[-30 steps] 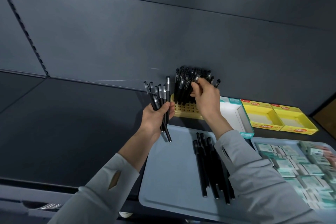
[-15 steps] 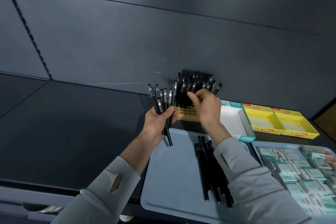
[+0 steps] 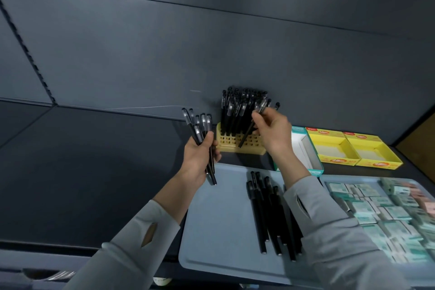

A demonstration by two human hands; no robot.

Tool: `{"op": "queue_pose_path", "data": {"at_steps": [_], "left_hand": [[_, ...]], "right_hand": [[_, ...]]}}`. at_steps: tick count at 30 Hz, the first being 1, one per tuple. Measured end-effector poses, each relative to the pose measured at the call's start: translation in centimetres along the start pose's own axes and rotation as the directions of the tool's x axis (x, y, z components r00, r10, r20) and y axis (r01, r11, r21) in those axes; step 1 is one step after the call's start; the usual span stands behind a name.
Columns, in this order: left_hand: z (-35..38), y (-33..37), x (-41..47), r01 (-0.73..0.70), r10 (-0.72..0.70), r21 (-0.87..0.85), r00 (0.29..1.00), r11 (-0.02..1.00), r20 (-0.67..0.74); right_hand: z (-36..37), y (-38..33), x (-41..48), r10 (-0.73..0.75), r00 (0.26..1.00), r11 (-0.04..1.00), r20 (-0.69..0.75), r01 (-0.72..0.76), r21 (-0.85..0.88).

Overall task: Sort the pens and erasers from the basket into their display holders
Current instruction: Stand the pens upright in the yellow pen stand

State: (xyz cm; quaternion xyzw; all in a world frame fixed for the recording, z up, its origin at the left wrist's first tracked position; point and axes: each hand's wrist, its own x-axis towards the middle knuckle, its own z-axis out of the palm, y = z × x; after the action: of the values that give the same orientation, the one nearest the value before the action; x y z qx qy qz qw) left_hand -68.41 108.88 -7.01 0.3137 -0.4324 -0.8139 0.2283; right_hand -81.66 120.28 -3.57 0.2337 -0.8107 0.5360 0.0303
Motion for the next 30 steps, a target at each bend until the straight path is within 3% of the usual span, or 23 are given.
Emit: {"op": "queue_pose_path", "data": {"at_steps": [6, 10, 15, 21, 23, 28, 30], "left_hand": [[0.2, 0.0, 0.0, -0.013, 0.013, 0.029, 1.000, 0.999, 0.015], [0.3, 0.2, -0.4, -0.031, 0.030, 0.013, 0.997, 0.999, 0.066], [0.1, 0.3, -0.8, -0.089, 0.087, 0.022, 0.990, 0.996, 0.109], [0.0, 0.2, -1.1, -0.107, 0.100, 0.036, 0.984, 0.994, 0.148], [0.2, 0.1, -1.2, -0.105, 0.100, 0.026, 0.984, 0.994, 0.149], [1.1, -0.4, -1.2, -0.113, 0.104, 0.054, 0.983, 0.992, 0.150], [1.4, -0.7, -1.1, -0.131, 0.115, 0.100, 0.982, 0.986, 0.151]], "right_hand": [[0.0, 0.5, 0.0, -0.170, 0.983, 0.973, -0.075, 0.155, -0.169], [1.1, 1.0, 0.3, -0.218, 0.976, 0.953, -0.021, 0.209, -0.218], [2.1, 1.8, 0.5, -0.195, 0.980, 0.932, 0.046, 0.200, -0.303], [1.6, 1.2, -0.3, -0.162, 0.985, 0.923, -0.062, 0.129, -0.362], [1.4, 1.0, -0.9, -0.154, 0.986, 0.939, -0.066, 0.126, -0.319], [1.9, -0.3, -2.9, -0.137, 0.962, 0.990, 0.234, 0.128, 0.055], [1.9, -0.3, -2.8, -0.103, 0.959, 0.991, 0.264, 0.076, 0.110]]}}
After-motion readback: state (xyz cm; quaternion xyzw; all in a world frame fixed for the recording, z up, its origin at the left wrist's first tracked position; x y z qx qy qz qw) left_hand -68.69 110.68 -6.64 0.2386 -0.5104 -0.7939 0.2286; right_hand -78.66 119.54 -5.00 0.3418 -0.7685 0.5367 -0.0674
